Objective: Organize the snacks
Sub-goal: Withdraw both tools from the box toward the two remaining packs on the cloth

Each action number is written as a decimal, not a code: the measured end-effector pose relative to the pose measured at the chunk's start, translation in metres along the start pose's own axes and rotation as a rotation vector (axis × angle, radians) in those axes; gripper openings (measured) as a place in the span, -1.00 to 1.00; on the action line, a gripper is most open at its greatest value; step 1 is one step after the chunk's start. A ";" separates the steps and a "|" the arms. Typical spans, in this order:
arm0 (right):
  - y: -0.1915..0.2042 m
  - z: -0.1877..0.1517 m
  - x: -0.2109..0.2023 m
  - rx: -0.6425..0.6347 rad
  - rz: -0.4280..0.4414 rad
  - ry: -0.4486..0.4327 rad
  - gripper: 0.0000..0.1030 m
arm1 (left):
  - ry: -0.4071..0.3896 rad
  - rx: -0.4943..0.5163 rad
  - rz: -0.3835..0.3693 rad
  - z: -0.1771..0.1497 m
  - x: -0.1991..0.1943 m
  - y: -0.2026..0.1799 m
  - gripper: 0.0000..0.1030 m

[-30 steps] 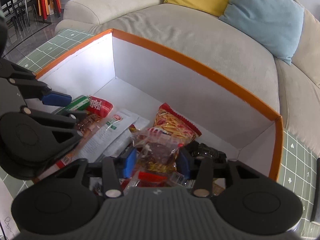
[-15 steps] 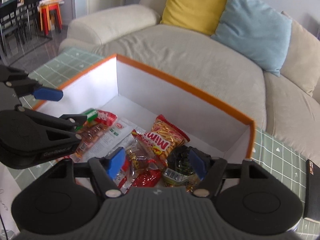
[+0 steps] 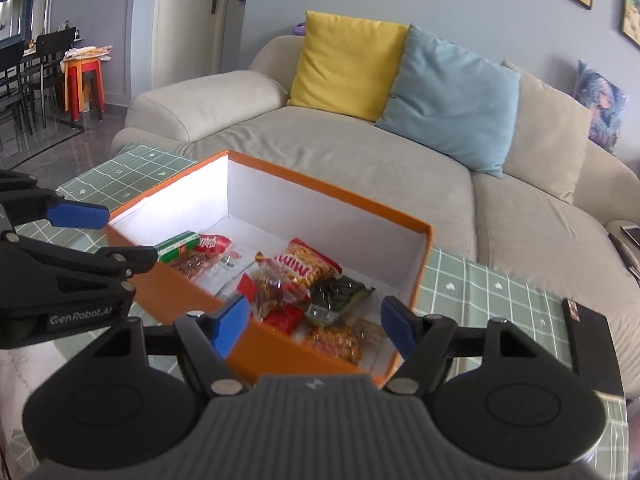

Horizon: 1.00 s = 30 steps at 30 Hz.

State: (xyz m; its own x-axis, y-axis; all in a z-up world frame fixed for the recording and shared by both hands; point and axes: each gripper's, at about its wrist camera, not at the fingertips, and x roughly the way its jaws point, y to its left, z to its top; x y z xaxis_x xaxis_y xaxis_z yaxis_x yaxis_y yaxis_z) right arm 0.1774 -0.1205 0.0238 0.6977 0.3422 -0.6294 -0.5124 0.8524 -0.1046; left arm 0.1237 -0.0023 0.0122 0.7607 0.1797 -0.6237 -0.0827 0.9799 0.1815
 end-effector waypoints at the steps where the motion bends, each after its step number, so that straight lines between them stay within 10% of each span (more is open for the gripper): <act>1: 0.000 -0.005 -0.005 0.006 0.001 0.001 0.38 | -0.002 0.000 -0.013 -0.005 -0.003 -0.001 0.20; 30: -0.058 -0.119 0.003 0.294 -0.067 0.235 0.27 | 0.158 -0.054 -0.272 -0.065 0.023 -0.062 0.20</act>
State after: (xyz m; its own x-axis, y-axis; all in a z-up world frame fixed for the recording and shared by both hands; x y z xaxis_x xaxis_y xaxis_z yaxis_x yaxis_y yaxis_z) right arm 0.1495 -0.2166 -0.0635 0.5731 0.2113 -0.7918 -0.2802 0.9585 0.0530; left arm 0.1043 -0.0530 -0.0632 0.6502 -0.0828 -0.7552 0.0728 0.9963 -0.0465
